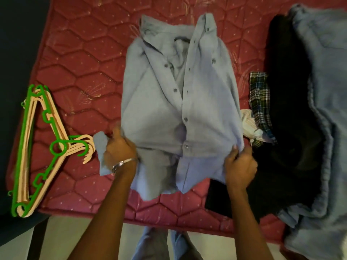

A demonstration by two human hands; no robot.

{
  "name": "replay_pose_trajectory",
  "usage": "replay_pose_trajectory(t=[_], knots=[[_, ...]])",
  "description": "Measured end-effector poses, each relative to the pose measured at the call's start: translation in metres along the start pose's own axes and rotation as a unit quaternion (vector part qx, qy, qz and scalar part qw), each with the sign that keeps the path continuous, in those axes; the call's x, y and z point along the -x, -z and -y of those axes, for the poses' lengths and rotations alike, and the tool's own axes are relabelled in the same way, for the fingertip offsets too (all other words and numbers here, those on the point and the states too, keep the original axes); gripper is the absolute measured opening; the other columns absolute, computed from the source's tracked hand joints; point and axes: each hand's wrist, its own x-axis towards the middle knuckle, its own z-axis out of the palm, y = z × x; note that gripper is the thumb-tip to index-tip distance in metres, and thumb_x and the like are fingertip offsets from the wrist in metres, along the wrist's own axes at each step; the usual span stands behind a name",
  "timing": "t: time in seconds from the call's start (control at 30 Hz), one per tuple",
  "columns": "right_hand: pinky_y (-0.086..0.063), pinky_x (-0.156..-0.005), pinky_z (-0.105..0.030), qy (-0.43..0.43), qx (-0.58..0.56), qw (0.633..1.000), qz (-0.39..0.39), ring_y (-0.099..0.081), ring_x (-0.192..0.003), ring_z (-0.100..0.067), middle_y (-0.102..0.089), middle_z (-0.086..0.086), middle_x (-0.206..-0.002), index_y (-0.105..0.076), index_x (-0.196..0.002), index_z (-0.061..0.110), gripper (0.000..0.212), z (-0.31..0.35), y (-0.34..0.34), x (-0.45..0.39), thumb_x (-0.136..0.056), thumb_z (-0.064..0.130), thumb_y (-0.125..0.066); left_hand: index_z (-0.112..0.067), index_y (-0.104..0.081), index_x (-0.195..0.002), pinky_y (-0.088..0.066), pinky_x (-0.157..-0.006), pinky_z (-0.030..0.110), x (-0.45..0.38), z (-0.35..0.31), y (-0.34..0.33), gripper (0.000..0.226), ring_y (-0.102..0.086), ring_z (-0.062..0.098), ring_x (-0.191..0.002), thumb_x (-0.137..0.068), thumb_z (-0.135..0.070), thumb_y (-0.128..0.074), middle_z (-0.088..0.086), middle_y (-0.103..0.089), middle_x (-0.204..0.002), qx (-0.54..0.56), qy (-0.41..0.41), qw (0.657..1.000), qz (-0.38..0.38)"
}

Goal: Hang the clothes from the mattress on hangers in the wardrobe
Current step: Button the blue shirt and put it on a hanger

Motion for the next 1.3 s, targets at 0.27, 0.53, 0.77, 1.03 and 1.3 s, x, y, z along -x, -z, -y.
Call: replay_pose_trajectory(t=[0.27,0.53,0.77,1.03,1.3], knots=[[-0.042,-0.079,-0.05,0.043,0.211,0.977,0.011,-0.048,-0.102,-0.046,-0.05,-0.028,-0.112,-0.054,-0.12,0.006,0.051,-0.024,-0.008,0.038,-0.071,0.004,-0.067,-0.02,-0.059,-0.114,-0.047,-0.069,0.046,0.052,0.027,-0.01,0.03,-0.057,0.038,-0.087,-0.09,-0.008,-0.046,0.021,-0.057,-0.097,-0.202,-0.035,0.979,-0.001],[-0.044,-0.081,-0.032,0.224,-0.034,0.948,0.222,-0.063,-0.091,-0.034,-0.067,-0.02,-0.096,-0.066,-0.099,-0.003,0.018,0.066,-0.077,-0.009,-0.086,0.01,-0.067,-0.005,-0.071,-0.105,-0.045,-0.09,0.023,0.014,-0.072,-0.041,0.025,-0.064,0.03,-0.097,-0.085,0.0,-0.057,0.017,-0.068,-0.103,0.173,-0.212,0.95,0.151],[-0.045,-0.092,-0.048,0.166,0.228,0.939,0.197,-0.048,-0.117,-0.039,-0.047,-0.017,-0.129,-0.048,-0.126,0.005,0.047,0.07,-0.12,-0.009,-0.094,0.038,-0.054,-0.007,-0.074,-0.096,-0.053,-0.085,0.038,-0.003,-0.096,-0.076,0.019,-0.066,0.032,-0.092,-0.082,-0.007,-0.061,0.016,-0.072,-0.095,0.079,-0.139,0.974,0.16],[-0.037,-0.062,-0.015,0.122,-0.087,0.975,0.167,-0.065,-0.072,-0.026,-0.07,-0.015,-0.078,-0.07,-0.084,-0.002,0.012,0.063,-0.108,-0.015,-0.086,0.001,-0.059,-0.006,-0.073,-0.09,-0.05,-0.077,0.025,-0.001,-0.099,-0.082,0.013,-0.066,0.028,-0.088,-0.084,-0.005,-0.061,0.013,-0.072,-0.092,0.118,-0.076,0.973,0.183],[-0.037,-0.066,-0.002,0.173,-0.161,0.956,0.174,-0.06,-0.076,-0.018,-0.069,-0.017,-0.089,-0.071,-0.097,-0.002,0.014,0.061,-0.103,0.004,-0.087,-0.001,-0.061,0.002,-0.072,-0.087,-0.059,-0.069,0.042,0.013,-0.095,-0.075,0.009,-0.067,0.026,-0.067,-0.083,0.003,-0.064,0.01,-0.068,-0.075,0.289,-0.052,0.934,0.206]])
